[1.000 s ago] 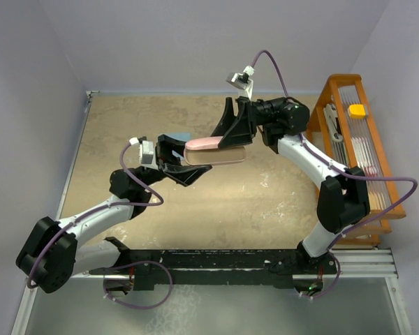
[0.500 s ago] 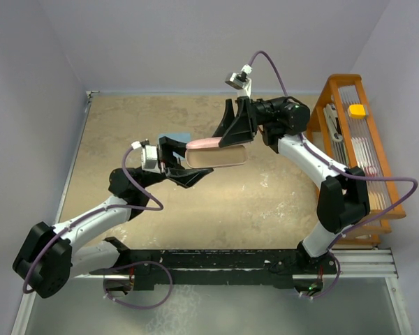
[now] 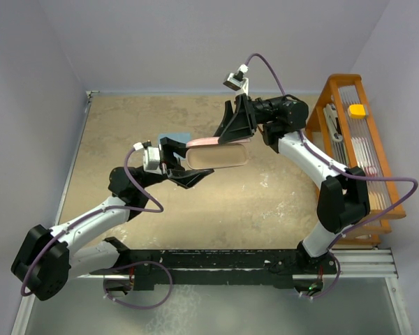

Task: Organize the sunglasses
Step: Open the sunglasses case.

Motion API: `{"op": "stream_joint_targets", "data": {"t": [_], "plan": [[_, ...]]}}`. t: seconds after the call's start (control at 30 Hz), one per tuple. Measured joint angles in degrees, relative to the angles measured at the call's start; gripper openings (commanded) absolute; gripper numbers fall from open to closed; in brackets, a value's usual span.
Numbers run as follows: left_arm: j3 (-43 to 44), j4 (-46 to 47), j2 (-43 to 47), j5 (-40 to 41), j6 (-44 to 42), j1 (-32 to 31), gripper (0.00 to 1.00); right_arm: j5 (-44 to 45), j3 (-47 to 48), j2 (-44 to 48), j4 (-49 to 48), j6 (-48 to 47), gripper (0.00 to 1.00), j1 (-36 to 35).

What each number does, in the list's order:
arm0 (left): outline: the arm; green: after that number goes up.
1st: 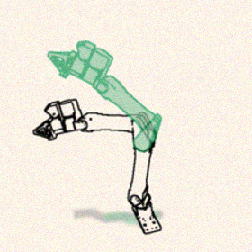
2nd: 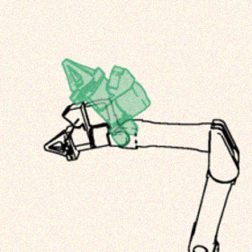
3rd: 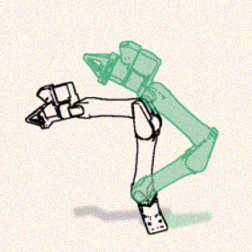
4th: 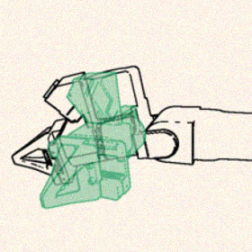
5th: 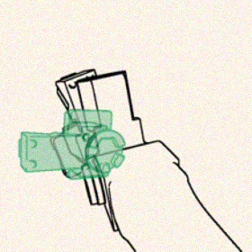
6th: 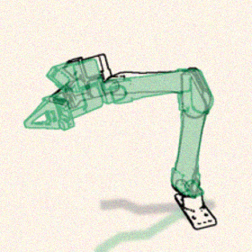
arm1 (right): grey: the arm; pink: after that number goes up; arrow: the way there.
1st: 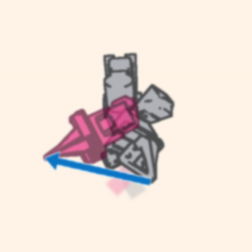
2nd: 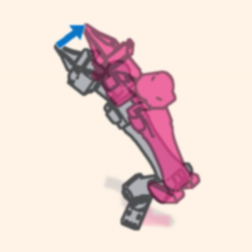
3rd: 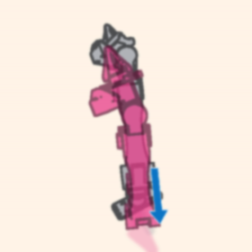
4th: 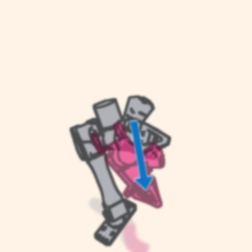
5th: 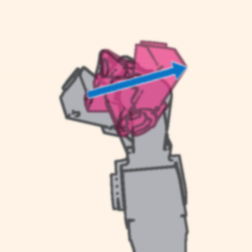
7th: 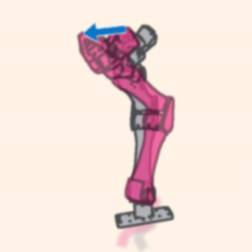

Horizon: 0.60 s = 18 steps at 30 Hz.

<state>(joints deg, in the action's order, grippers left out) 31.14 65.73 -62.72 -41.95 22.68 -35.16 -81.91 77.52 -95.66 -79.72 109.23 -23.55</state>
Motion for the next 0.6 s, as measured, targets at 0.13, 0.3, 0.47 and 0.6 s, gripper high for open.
{"op": "stream_joint_targets", "data": {"t": [0.13,0.3,0.47,0.6], "plan": [[0.09,-0.7,0.24,-0.07,-0.46,-0.02,0.17,-0.02,0.02,0.0,0.63,0.42,0.0,0.04],[0.15,-1.11,0.33,-0.13,-0.83,-0.13,0.17,-0.02,0.04,0.0,0.96,1.29,0.0,0.22],[0.17,-1.79,0.66,-0.13,-1.05,-0.22,0.17,0.0,0.04,0.0,0.92,2.36,0.0,0.26],[0.26,-2.36,1.01,-0.13,-1.27,-0.24,0.17,0.07,0.04,0.0,0.83,3.45,0.0,0.26]]}}
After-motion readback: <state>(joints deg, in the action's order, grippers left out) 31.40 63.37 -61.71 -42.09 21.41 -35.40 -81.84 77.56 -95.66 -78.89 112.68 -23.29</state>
